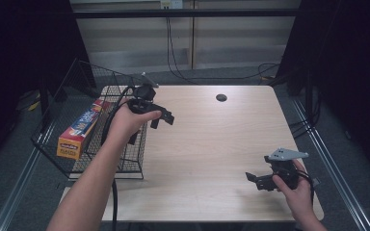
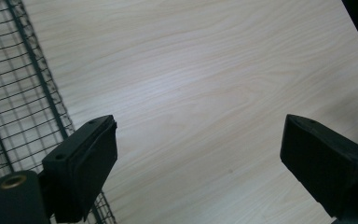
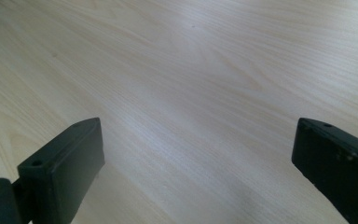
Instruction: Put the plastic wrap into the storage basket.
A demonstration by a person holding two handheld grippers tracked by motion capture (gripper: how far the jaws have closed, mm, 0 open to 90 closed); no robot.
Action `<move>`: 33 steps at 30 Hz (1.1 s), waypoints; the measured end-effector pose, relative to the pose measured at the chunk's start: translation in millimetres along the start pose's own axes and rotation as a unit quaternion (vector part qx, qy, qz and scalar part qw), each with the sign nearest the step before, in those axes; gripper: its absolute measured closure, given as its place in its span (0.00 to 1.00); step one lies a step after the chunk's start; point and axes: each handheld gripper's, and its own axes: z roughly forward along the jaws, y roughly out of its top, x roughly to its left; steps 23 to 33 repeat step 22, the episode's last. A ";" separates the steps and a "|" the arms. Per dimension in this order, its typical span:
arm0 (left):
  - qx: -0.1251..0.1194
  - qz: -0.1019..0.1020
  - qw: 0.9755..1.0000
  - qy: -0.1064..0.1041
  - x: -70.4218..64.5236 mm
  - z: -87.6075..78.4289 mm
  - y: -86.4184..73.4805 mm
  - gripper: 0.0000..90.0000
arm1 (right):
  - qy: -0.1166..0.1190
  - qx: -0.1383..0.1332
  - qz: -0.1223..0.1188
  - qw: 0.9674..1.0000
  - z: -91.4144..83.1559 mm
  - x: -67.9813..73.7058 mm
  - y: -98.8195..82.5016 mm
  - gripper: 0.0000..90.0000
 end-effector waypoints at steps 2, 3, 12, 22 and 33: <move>0.000 0.003 1.000 -0.003 -3.7 5.0 -2.0 0.12 | -0.002 -0.001 0.000 1.000 0.1 0.2 0.0 0.02; -0.002 0.006 1.000 -0.008 -5.8 7.8 -3.2 0.12 | -0.003 -0.001 0.002 1.000 0.2 0.6 0.1 0.02; -0.001 0.034 0.999 -0.025 -22.5 34.0 -15.4 0.12 | -0.001 0.003 -0.002 1.000 1.2 1.4 -0.4 0.02; -0.012 0.062 0.997 -0.046 -36.3 58.9 -32.1 0.13 | 0.005 0.013 -0.011 1.000 5.7 4.1 -1.7 0.02; -0.012 0.062 0.997 -0.046 -36.3 58.9 -32.1 0.13 | 0.005 0.013 -0.011 1.000 5.7 4.1 -1.7 0.02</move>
